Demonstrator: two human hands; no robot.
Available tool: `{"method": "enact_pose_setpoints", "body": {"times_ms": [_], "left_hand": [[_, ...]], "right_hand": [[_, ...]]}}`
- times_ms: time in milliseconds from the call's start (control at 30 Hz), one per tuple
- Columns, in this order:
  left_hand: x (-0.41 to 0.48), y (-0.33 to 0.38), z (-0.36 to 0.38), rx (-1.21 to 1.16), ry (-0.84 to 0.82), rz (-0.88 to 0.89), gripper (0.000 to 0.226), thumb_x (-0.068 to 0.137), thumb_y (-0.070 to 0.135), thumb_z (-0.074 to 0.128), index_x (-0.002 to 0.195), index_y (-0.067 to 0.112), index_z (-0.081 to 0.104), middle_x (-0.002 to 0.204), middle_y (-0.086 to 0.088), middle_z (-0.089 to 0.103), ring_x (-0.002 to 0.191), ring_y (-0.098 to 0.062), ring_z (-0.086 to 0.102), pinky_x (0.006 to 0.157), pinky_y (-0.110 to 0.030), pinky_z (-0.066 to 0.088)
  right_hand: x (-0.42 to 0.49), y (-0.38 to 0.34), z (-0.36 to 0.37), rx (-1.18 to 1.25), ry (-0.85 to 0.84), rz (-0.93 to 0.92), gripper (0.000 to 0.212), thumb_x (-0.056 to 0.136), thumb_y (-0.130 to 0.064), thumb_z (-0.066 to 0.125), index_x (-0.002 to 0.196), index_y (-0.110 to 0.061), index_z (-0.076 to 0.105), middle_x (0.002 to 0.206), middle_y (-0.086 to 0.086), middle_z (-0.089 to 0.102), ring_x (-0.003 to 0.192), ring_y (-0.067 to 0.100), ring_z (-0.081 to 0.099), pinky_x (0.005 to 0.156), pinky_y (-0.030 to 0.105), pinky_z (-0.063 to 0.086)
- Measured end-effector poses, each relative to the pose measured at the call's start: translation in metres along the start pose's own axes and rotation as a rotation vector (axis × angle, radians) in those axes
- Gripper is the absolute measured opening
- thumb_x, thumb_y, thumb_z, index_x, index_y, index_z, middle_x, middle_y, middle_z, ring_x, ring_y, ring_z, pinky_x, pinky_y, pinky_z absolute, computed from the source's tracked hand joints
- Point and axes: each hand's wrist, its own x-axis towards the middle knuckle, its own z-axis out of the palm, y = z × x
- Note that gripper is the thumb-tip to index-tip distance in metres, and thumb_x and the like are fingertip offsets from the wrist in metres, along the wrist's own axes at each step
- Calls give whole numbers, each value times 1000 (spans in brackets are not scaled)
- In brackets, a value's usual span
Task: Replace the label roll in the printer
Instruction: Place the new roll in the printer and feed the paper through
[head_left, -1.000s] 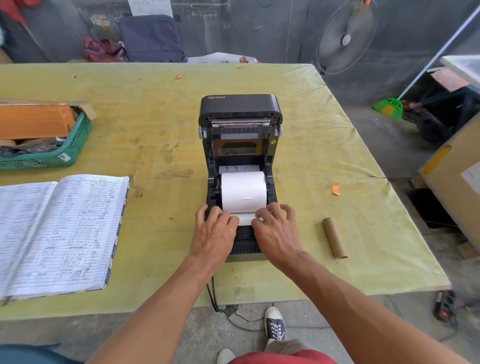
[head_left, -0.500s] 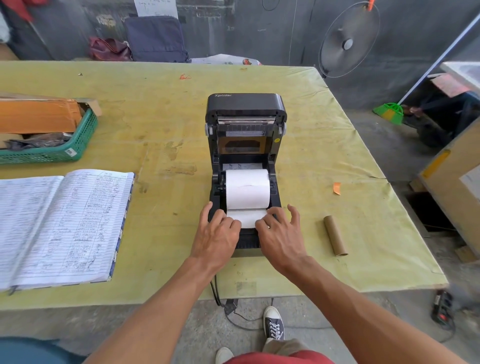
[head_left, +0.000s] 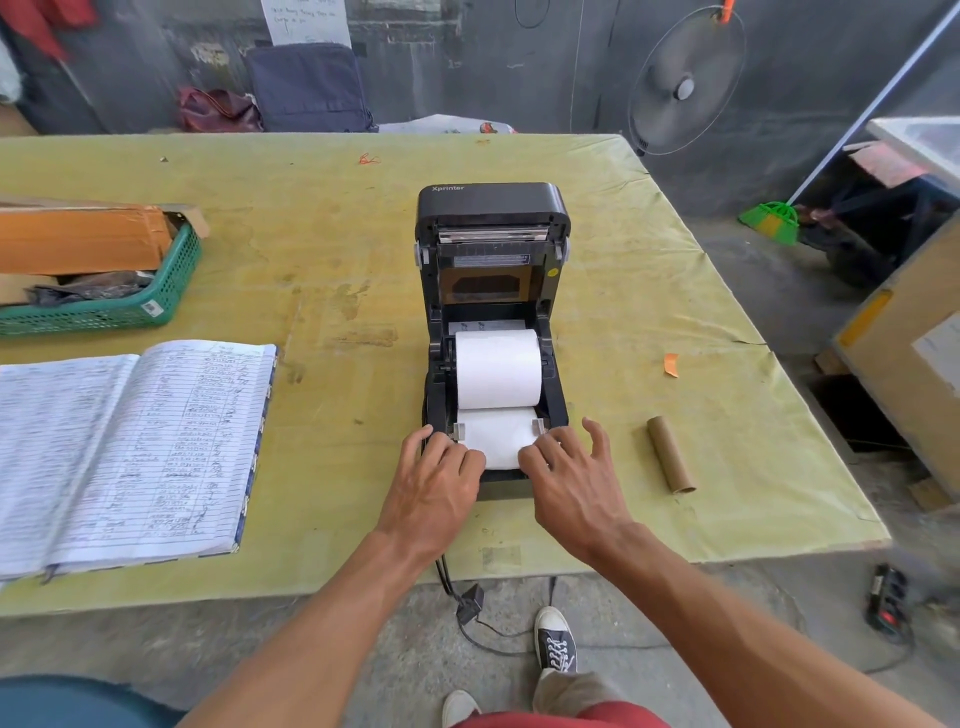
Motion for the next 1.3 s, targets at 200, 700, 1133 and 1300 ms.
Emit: {"method": "enact_pose_setpoints", "body": {"times_ms": [200,700,1133,1300], "left_hand": [[-23,-1,6,-74,-5,115,13,86,2,68,85,13,63,74,-2,61,76,-24,54,88,-44,48],[-31,3,0,-142,-82,50,23,77,1,68,96,11,61,90,-5,55,82,-21,49,76,-34,46],[-42,26,0,-140,-201,-22,10,95,10,52,86,6,52,139,-34,48,130,-42,47,105,-47,45],[-45,30,2,-168,-231,-53,8,99,16,49,94,11,53,149,-26,40,139,-38,37,109,-48,39]], "right_hand": [[-23,-3,7,57,0,-33,19,73,-2,66,91,-10,65,91,8,65,93,32,62,99,61,44],[-34,17,6,155,126,-243,18,77,-3,65,91,-12,58,100,7,66,93,30,59,89,49,48],[-40,35,19,242,-25,-180,14,85,-10,73,95,-13,63,126,18,63,118,40,57,88,49,51],[-42,33,16,253,-105,-180,11,98,-15,57,108,-13,60,147,20,48,138,37,38,100,52,43]]}}
